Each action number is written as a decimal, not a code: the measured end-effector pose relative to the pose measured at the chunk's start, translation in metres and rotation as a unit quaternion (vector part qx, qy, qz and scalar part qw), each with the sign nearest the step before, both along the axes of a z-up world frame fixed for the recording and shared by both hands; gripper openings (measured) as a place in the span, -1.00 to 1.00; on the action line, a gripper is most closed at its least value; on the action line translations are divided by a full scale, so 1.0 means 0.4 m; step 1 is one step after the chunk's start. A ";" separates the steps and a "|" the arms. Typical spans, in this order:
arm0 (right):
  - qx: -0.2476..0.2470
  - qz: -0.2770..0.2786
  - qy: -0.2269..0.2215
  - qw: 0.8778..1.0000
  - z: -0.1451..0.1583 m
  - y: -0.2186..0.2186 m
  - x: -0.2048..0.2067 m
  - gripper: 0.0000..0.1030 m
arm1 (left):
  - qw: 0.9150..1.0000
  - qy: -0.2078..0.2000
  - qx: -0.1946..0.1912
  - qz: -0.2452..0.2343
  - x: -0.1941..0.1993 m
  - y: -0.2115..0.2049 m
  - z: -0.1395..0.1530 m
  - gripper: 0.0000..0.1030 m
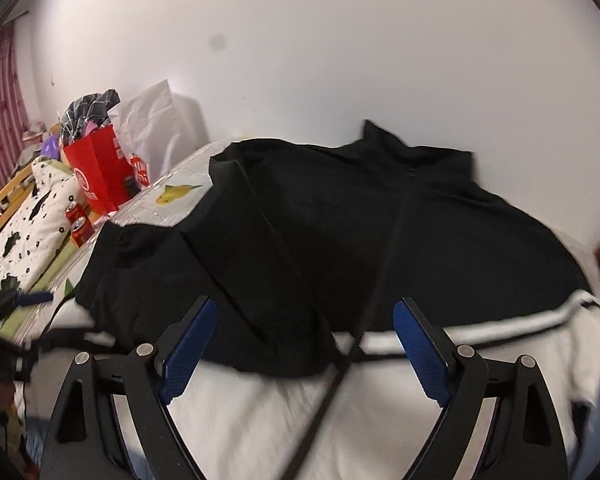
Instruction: Fold large clothes
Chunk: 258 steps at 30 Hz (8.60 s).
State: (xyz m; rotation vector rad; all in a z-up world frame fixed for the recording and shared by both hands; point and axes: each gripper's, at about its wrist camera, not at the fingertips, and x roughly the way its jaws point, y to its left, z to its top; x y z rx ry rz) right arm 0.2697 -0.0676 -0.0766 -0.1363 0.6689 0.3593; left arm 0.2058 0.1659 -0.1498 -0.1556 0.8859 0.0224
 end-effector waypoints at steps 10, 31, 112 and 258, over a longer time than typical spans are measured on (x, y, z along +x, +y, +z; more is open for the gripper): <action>0.060 -0.037 0.022 0.997 -0.017 -0.031 0.216 -0.84 | 1.000 -0.001 0.023 -0.001 0.006 -0.008 -0.051 0.65; -0.078 0.063 0.030 0.995 -0.081 0.198 0.112 0.36 | 0.999 -0.039 -0.032 0.011 -0.038 0.041 0.020 0.65; -0.023 -0.233 -0.009 0.972 -0.042 -0.533 -0.011 -0.56 | 0.999 -0.020 0.014 -0.034 -0.023 -0.175 0.082 0.66; -0.035 -0.241 -0.010 0.970 -0.062 -0.668 -0.239 0.20 | 0.991 -0.071 0.068 -0.088 0.363 -0.545 0.165 -0.79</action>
